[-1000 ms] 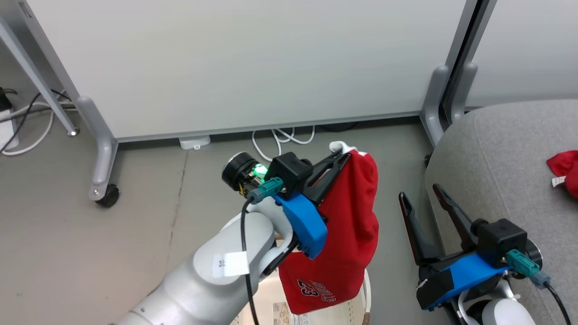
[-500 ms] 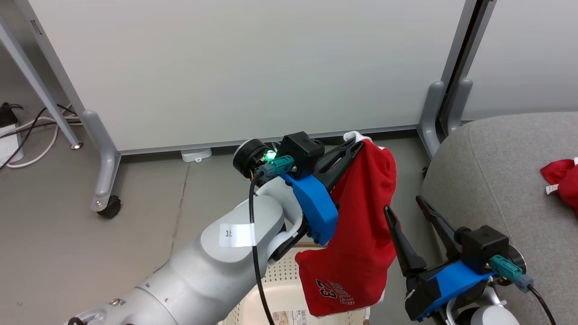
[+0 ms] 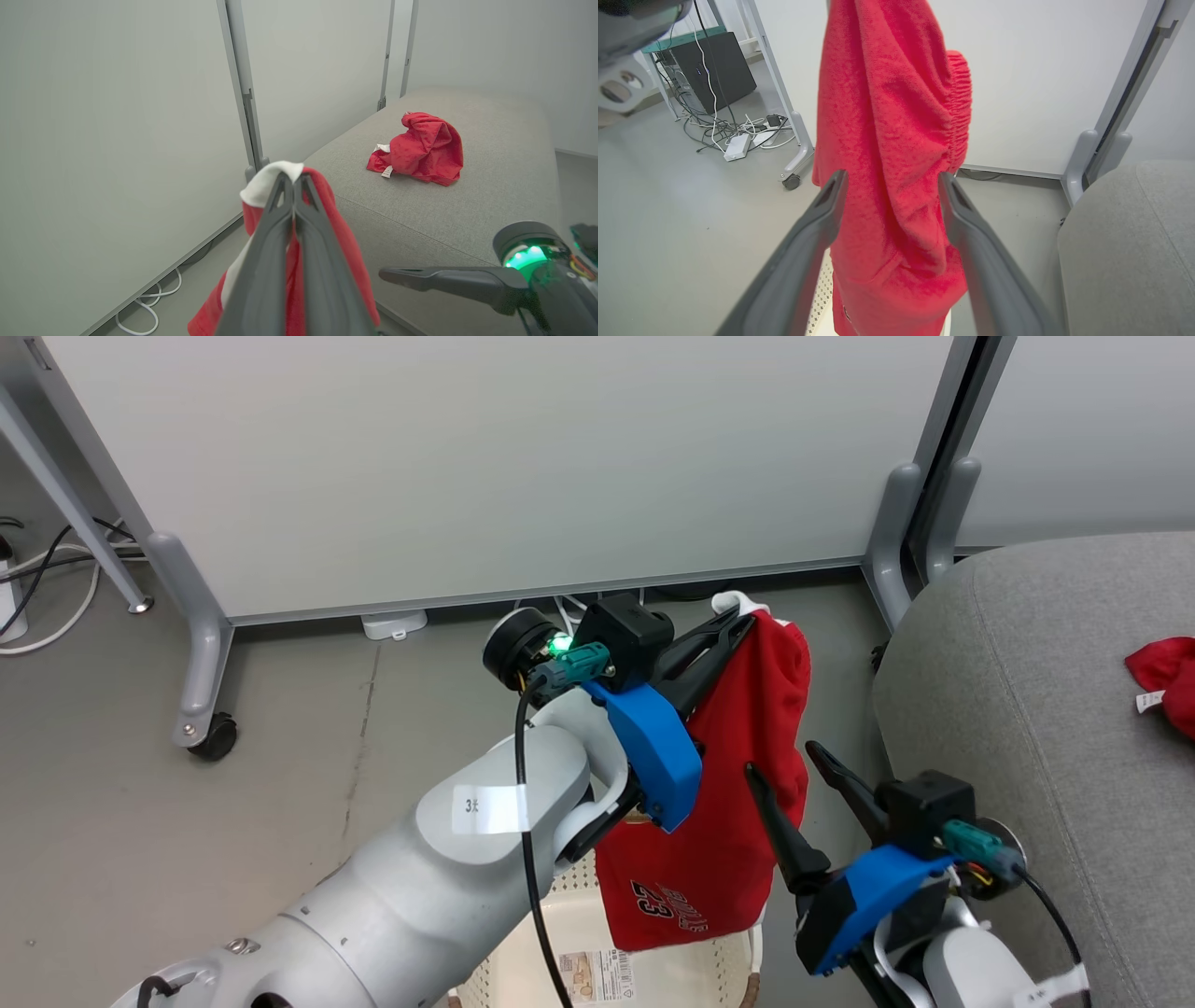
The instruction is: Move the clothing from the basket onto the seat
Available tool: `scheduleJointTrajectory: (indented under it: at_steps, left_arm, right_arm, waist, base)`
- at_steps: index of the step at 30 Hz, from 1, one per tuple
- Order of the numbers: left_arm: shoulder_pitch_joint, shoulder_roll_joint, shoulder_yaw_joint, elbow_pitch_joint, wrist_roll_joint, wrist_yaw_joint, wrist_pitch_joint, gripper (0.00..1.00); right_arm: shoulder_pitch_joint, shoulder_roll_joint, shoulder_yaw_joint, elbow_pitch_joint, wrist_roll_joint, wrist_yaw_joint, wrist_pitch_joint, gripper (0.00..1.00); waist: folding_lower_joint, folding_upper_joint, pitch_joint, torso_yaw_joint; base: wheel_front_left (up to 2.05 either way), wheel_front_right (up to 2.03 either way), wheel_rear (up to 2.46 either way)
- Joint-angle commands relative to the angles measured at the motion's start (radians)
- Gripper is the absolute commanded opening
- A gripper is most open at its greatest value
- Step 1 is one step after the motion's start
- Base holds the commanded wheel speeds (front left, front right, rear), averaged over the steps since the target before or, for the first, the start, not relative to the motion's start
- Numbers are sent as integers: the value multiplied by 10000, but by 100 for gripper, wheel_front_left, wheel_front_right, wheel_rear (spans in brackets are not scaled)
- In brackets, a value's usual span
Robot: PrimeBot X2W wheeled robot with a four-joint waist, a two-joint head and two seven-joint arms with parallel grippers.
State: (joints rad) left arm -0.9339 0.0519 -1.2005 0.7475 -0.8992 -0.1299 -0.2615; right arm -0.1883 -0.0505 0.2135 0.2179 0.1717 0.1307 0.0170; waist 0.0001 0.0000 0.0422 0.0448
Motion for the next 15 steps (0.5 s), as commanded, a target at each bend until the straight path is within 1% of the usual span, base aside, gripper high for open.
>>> scheduleJointTrajectory:
  at_steps: [1, 7, 12, 15]
  left_arm:
    - [-153, -17, 43, -44, -24, -12, -47, 0]
    - [-91, -15, -14, -245, -37, -12, -49, 0]
    - [-60, -16, -61, -330, -50, -12, -50, 0]
    - [-33, -16, -115, -396, -60, -12, -50, 0]
  right_arm:
    - [-257, 1, 54, 252, 141, 1, -73, 100]
    - [-1349, -2, 562, 1937, -2, 1, -394, 100]
    - [-2294, -4, 751, 3416, -94, 1, -850, 100]
    - [-2810, -4, 924, 4195, 111, 1, -1111, 100]
  waist:
    - [-1, 0, 26, -3]
    - [-1, 0, 43, -19]
    - [-1, 0, 28, -49]
    - [-1, 0, 6, -49]
  base:
    - [0, 0, 0]
    - [0, 0, 0]
    - [0, 0, 0]
    - [0, 0, 0]
